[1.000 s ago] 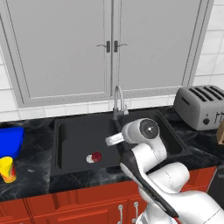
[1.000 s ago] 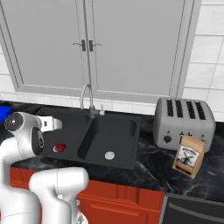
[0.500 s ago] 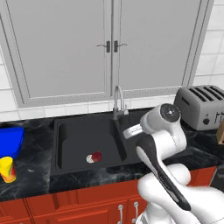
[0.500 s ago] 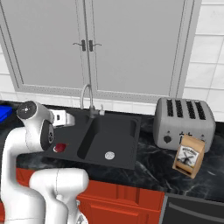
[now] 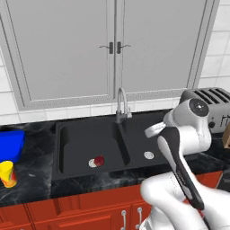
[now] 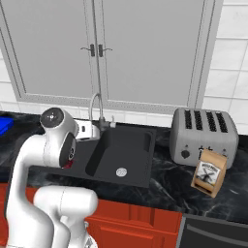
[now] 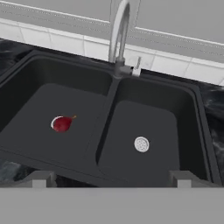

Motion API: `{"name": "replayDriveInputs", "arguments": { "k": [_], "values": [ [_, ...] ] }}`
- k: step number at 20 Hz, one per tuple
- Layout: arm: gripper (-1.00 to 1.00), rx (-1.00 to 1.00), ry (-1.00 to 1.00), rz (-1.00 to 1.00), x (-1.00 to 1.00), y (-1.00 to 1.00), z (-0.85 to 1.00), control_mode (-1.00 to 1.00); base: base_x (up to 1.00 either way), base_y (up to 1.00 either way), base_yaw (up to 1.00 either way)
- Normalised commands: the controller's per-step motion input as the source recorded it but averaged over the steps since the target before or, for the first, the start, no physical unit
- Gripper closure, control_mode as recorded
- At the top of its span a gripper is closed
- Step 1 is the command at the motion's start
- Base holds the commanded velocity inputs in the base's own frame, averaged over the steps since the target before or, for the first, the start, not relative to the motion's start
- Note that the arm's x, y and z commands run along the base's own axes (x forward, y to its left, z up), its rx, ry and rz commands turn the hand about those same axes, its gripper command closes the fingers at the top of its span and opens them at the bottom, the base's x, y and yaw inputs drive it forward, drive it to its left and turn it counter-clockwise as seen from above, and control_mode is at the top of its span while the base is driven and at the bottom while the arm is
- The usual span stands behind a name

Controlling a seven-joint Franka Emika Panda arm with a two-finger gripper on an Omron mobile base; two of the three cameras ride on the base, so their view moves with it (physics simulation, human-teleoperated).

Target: Pick up all produce items and place them in the sink. Turn on the sink faucet to wash them. Then turn the sink off and put them in the tray.

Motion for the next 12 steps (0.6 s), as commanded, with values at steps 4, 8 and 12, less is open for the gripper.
{"name": "replayDriveInputs", "arguments": {
  "k": [4,8,12],
  "values": [
    [-1.00,0.07,0.00,0.00,0.03,-0.36,-0.01,-1.00,0.00,0.00,0.00],
    [-1.00,0.09,-0.05,0.07,0.22,-0.40,-0.02,-1.00,0.00,0.00,0.00],
    [-1.00,0.09,-0.15,0.15,0.33,-0.37,-0.03,-1.00,0.00,0.00,0.00]
  ]
}}
